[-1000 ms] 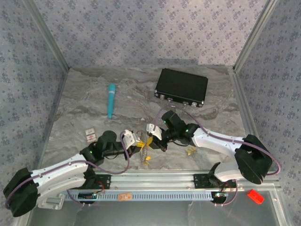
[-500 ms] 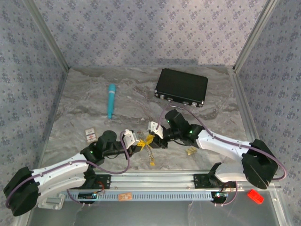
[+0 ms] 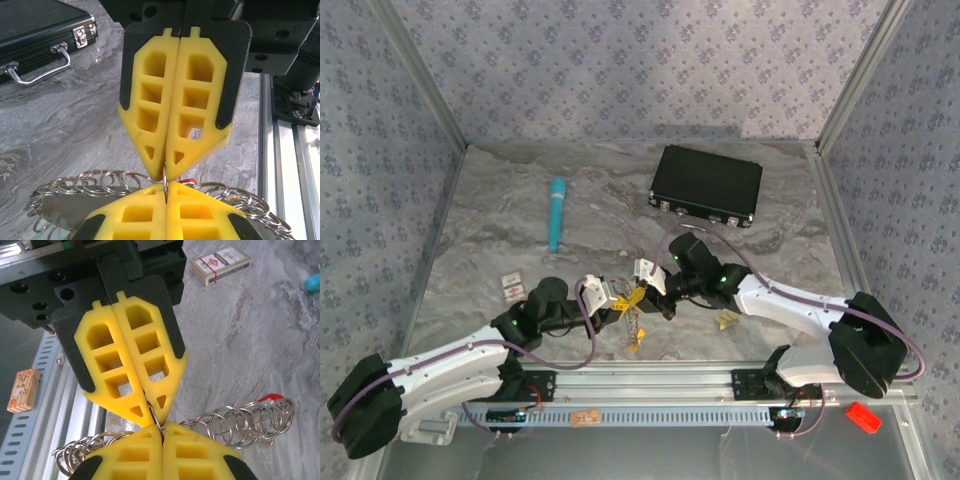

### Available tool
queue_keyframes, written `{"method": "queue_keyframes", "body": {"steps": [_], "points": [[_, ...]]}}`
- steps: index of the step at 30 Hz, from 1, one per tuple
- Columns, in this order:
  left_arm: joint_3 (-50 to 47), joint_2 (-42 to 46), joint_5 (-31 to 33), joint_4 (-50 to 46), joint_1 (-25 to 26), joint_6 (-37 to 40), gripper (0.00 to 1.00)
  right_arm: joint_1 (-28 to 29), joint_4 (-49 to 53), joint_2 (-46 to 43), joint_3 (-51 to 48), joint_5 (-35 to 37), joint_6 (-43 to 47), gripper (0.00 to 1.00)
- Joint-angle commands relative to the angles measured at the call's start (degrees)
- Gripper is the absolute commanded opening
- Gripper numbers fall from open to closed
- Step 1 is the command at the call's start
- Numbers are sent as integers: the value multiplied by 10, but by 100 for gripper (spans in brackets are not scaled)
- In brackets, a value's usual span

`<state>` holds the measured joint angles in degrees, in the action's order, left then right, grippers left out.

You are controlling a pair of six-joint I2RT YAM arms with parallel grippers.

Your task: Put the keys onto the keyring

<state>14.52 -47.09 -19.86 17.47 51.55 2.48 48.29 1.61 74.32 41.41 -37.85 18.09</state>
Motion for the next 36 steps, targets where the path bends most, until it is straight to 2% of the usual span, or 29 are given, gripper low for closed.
{"method": "queue_keyframes", "body": {"steps": [1, 3, 4, 8, 15, 23, 27, 28, 29, 30, 32, 36], "points": [[15, 1, 24, 4, 5, -1, 7, 4, 47, 6, 29, -3, 19, 0], [22, 1, 37, -17, 5, -1, 24, 10, 108, 4, 55, 23, 53, 0], [24, 2, 39, -22, 5, 0, 26, 15, 141, 5, 69, 45, 71, 0], [33, 2, 29, -38, 6, 9, 23, 27, 234, 14, 116, 99, 119, 0], [35, 5, 17, -41, 7, 9, 21, 41, 274, 45, 160, 113, 150, 0], [32, -6, 12, -24, 7, 9, 17, 52, 225, 40, 152, 70, 115, 0], [31, -6, 6, -22, 7, 13, 0, 45, 184, 20, 120, 60, 83, 0], [29, -6, 6, -21, 7, 14, 0, 39, 170, 12, 110, 55, 73, 0], [26, -5, 5, -17, 7, 12, 0, 29, 148, 0, 92, 46, 59, 3], [22, -5, 6, -10, 7, 10, 0, 16, 118, -13, 72, 37, 40, 14], [10, -3, 7, 13, 7, 5, 0, -6, 59, -31, 34, 12, 7, 26], [-13, -1, 9, 71, 7, -6, 0, -21, -17, -34, -9, -21, -34, 31]]}}
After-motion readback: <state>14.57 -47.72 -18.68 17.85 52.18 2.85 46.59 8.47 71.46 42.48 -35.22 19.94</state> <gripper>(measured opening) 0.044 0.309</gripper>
